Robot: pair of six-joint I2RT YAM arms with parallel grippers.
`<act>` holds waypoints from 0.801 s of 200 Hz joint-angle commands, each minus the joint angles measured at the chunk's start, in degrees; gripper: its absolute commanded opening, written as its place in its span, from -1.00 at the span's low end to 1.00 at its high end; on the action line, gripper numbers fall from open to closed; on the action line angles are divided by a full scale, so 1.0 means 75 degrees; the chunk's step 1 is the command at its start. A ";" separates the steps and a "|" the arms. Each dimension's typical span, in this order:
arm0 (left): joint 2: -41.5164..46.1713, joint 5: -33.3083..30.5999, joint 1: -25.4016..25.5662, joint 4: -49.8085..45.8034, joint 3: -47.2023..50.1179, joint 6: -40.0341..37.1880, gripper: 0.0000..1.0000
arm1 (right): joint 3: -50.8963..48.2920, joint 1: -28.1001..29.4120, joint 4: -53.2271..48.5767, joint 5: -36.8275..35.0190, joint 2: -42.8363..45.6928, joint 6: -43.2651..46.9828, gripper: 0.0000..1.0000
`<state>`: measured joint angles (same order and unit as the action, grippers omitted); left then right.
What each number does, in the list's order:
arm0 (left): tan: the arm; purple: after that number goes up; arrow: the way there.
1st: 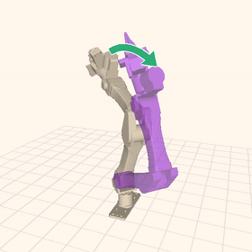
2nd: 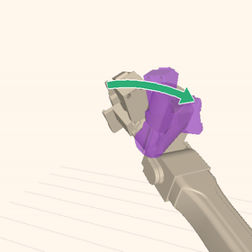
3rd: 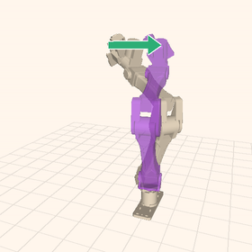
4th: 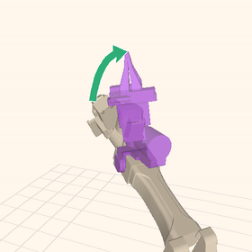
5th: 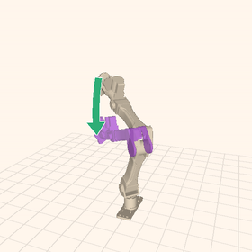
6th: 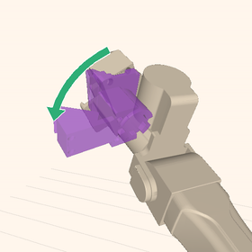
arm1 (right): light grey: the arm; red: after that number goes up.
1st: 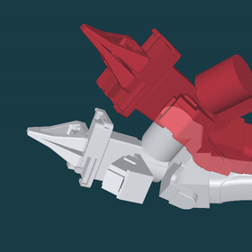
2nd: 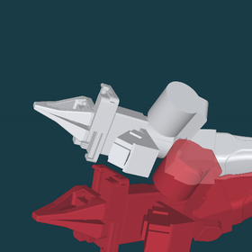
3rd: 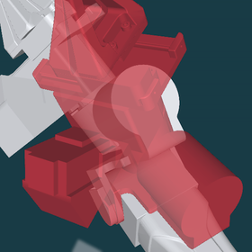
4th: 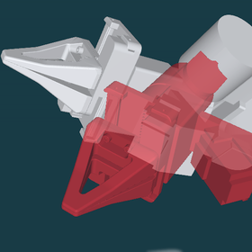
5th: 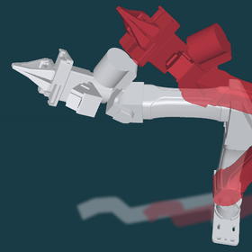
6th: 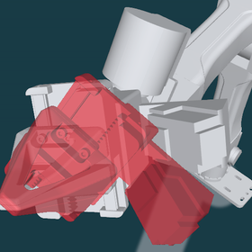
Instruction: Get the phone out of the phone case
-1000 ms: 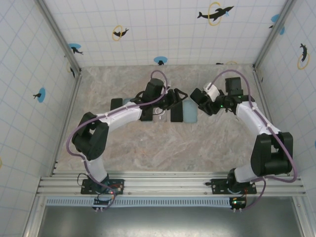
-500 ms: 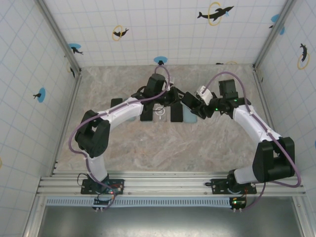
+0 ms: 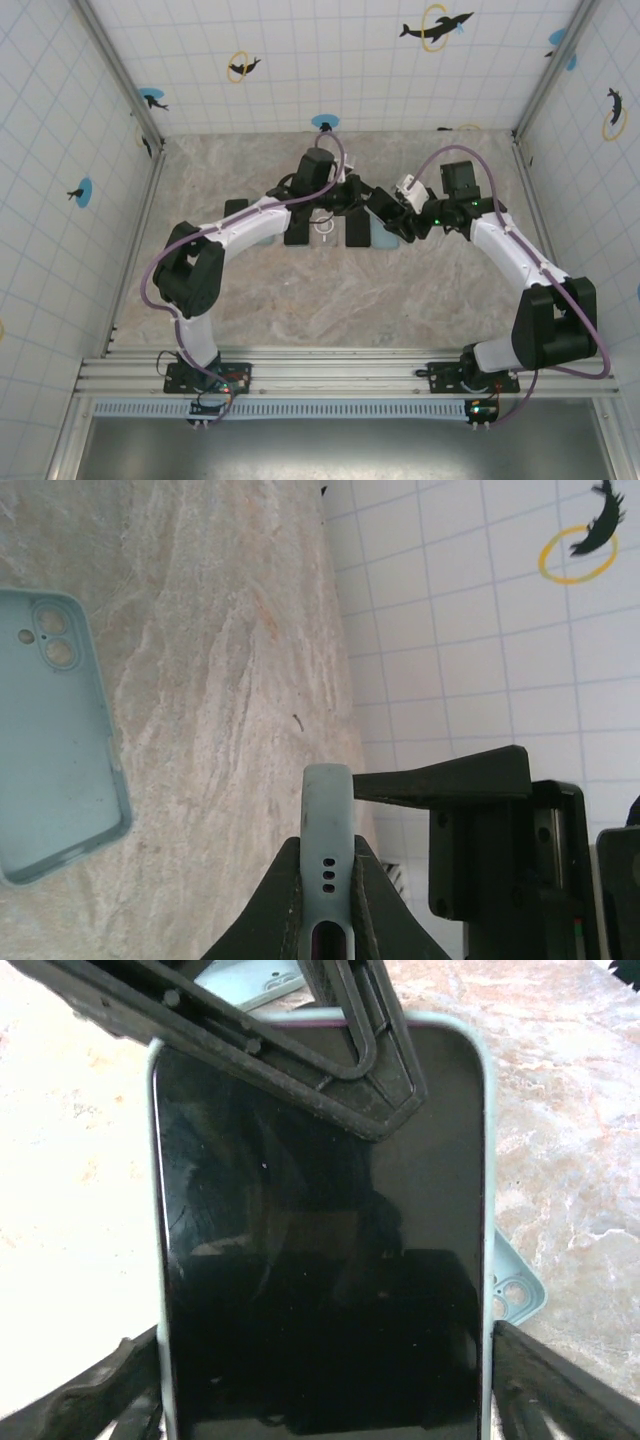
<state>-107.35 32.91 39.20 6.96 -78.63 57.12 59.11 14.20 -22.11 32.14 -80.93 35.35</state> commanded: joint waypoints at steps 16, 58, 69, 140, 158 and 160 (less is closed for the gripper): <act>0.0579 -0.0724 -0.0197 0.1657 0.0493 0.1184 -0.94 | -0.0786 -0.0147 0.1818 -0.0120 0.0881 -0.0924 0.86; 0.1131 -0.1678 -0.0317 0.3185 0.1176 0.2151 -0.96 | -0.1899 -0.1020 0.4388 0.0196 0.1772 -0.4173 0.89; 0.1244 -0.1923 -0.0319 0.3499 0.1280 0.2336 -0.96 | -0.2212 -0.1262 0.5208 0.0226 0.1954 -0.5586 0.89; 0.1854 -0.3639 -0.0089 0.5336 0.2208 0.3610 -0.96 | -0.4339 -0.1028 0.9439 -0.1492 0.2533 -1.2992 0.80; 0.1833 -0.3947 0.0121 0.5618 0.2270 0.3844 -0.95 | -0.4596 -0.0310 0.9703 -0.2521 0.2616 -1.3617 0.78; 0.1833 -0.3990 0.0150 0.5660 0.2278 0.3874 -0.95 | -0.4608 -0.0249 0.9743 -0.2605 0.2612 -1.3690 0.77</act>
<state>-95.98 8.36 38.17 39.81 -62.04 81.56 26.76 7.25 41.01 23.77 -63.07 -51.59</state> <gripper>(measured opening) 0.134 0.895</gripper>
